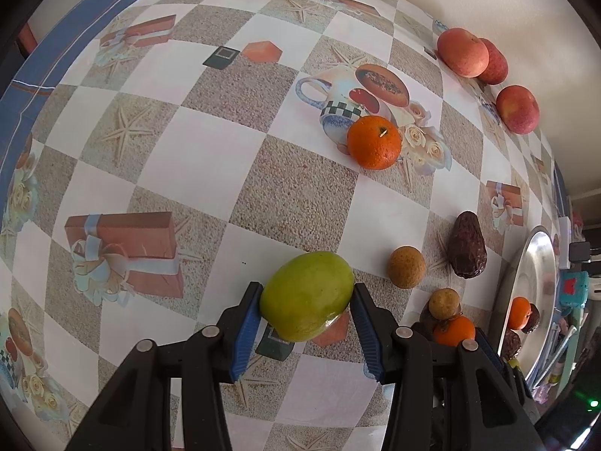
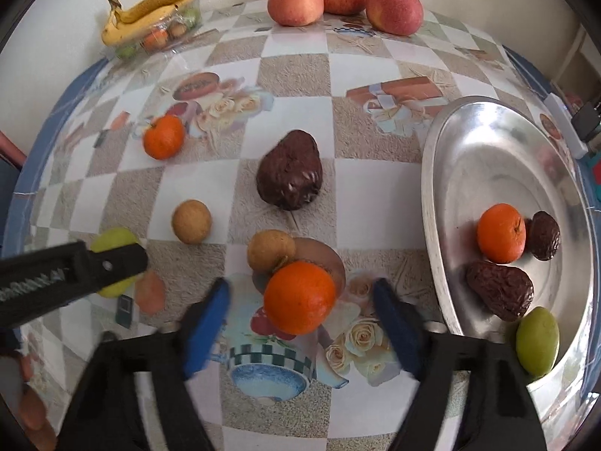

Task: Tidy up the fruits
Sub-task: 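Grasp a mandarin orange with the right tool while the left tool holds the pear, then carry the pear and the orange over the steel bowl with both tools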

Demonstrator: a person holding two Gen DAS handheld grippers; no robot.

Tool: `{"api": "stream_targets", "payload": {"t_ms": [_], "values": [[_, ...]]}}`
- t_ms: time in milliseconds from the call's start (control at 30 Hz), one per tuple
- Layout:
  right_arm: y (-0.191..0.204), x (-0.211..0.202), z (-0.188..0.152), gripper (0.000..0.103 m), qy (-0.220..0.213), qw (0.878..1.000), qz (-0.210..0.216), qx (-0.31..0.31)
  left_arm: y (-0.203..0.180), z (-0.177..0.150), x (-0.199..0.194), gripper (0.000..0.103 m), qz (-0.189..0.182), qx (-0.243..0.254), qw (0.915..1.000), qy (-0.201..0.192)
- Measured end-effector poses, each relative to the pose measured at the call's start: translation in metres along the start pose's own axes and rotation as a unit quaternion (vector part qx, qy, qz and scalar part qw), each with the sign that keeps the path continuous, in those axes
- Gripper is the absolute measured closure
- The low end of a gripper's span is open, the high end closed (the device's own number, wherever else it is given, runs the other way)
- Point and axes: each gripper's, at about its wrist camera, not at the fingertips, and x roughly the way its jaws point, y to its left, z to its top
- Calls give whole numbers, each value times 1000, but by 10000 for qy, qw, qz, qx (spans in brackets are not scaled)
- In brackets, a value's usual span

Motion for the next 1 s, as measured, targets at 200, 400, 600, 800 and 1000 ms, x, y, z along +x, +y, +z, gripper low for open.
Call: {"api": "stream_targets", "payload": {"t_ms": [200,400,600,800,1000], "values": [[-6,-13,5,67,-73,9999,99,44,0,0,0,52,-4,8,10000,12],[-7,-41,7,67,-401,9983,363,192,4,2,-10,53,-126,-107,9998,-99],[-11,-62,14,67,-750,9954,514,293,-3,4,-31,53,-280,-44,9988,-397],[-23,-66,13,67,-773,9950,506,390,-10,1,-37,53,-373,28,9984,-425],[-42,-70,10,67,-827,9942,418,548,-16,0,-37,53,-474,53,9981,-386]]}}
